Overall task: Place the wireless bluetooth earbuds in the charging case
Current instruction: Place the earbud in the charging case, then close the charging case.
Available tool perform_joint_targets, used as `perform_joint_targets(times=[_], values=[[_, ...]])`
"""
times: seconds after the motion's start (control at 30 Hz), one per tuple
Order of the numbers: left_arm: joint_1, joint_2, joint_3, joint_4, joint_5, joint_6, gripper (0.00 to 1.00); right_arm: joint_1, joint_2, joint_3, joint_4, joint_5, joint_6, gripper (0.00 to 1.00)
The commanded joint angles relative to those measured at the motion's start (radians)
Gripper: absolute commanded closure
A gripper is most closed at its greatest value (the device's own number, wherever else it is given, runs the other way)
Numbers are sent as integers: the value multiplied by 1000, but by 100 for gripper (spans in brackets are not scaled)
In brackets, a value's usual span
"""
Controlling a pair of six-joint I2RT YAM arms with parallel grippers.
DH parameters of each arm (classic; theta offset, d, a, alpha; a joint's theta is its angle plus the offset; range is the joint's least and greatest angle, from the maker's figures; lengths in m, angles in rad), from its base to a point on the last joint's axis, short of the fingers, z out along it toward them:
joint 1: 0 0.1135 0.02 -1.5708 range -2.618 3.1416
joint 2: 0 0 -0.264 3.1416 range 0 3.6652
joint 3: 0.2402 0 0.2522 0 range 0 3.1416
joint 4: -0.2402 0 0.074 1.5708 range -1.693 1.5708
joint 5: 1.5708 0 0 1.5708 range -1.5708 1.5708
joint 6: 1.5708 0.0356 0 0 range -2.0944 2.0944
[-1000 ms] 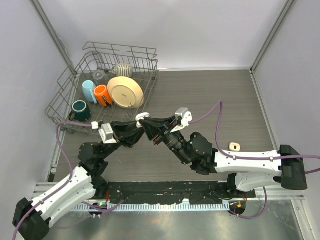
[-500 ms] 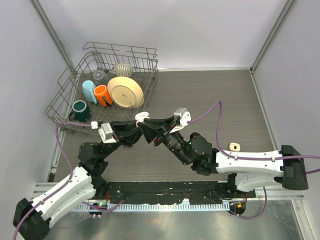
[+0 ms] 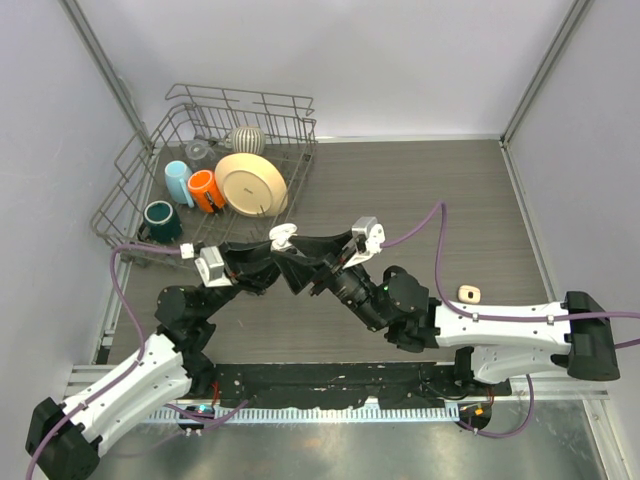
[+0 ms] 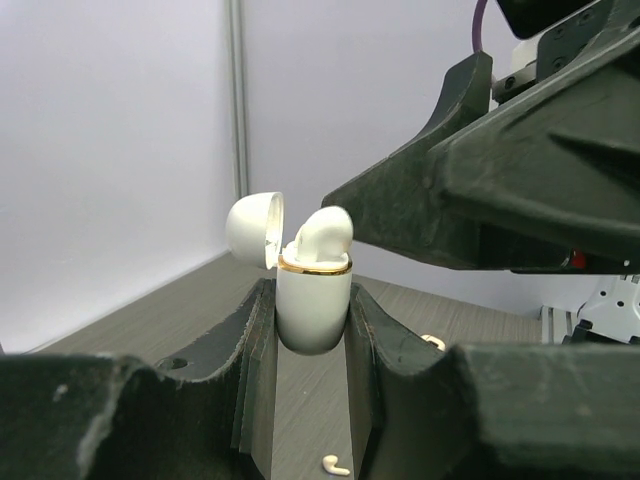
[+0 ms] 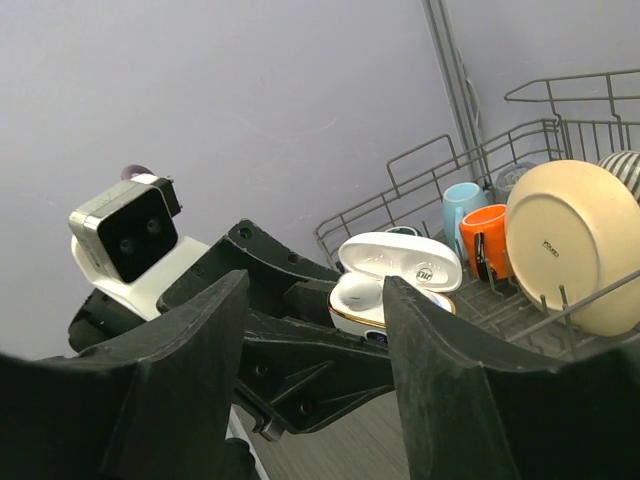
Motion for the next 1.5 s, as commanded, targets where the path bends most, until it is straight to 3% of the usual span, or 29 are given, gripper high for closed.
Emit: perform_joint_targets(times=[0.0,0.47,0.63,0.83,0.93,0.97,1.1,1.3,1.47], values=[[1,-31,7,98,5,2,100,-5,-57,-29,97,20,1,36],[1,-42,10,77,7,0,100,-7,-102,-64,186,-41,-6,31],[1,-47,8,72,8,-2,100,-7,-131,-52,114,63,19,30],[1,-42,16,60,20,-2,100,-7,-184,23,-121,200,62,26],[1,-41,24,40,46,-2,100,-39,-166,153,-378,287,117,25],[1,-42,25,38,45,-2,100,-59,-148,202,-574,293,143,25],[1,-42,21,38,45,0,100,-158,-80,420,-906,188,231,21],[1,-33,30,37,63,-6,100,-278,-48,498,-1044,-76,314,17],[1,-36,30,26,71,-8,100,-280,-83,436,-960,-4,324,13]])
